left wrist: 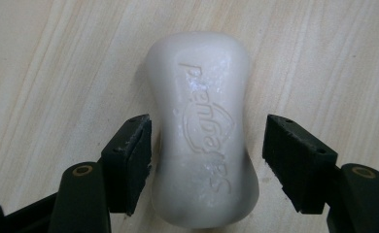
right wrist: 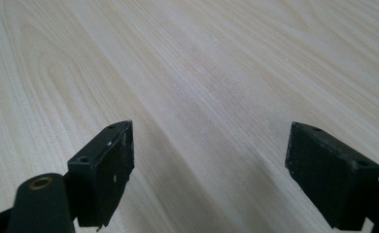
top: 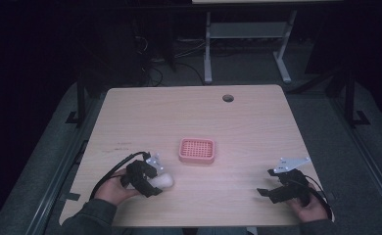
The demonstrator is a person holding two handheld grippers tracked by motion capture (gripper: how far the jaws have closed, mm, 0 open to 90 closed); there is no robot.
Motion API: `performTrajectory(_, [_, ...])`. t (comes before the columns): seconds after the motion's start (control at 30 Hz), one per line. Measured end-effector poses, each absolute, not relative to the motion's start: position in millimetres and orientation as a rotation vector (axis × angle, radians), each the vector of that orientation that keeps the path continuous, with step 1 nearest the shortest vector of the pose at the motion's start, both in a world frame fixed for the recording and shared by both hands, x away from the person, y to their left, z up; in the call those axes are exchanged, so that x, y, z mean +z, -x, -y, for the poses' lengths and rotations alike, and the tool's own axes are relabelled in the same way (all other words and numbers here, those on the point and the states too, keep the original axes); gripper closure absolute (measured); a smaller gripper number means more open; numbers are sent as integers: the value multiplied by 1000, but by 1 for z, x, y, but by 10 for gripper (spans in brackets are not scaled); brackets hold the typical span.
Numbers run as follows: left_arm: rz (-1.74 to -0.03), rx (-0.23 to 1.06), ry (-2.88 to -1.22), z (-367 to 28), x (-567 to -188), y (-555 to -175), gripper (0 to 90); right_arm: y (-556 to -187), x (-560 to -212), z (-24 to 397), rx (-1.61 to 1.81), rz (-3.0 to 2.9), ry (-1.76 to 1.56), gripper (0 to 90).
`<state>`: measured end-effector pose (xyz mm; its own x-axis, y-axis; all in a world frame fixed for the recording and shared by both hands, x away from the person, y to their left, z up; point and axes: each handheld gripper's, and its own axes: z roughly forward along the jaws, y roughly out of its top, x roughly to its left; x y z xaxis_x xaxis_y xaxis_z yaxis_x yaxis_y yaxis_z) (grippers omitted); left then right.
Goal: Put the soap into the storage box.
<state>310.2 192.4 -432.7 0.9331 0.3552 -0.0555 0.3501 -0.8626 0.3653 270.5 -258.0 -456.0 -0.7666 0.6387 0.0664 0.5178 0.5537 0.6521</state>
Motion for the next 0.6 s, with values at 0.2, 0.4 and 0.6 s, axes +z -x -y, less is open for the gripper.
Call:
performTrajectory(0.2, [-509, 10, -2736, -189, -435, -314, 385, -270, -456, 260, 1022, -2596, -980, 176])
performTrajectory(0.4, [-503, 17, -2758, -186, -438, -315, 425, -270, -455, 259, 1010, -2602, -973, 176])
performTrajectory(0.6, [-495, 14, -2773, -183, -439, -315, 446, -270, -454, 259, 1015, -2598, -968, 176])
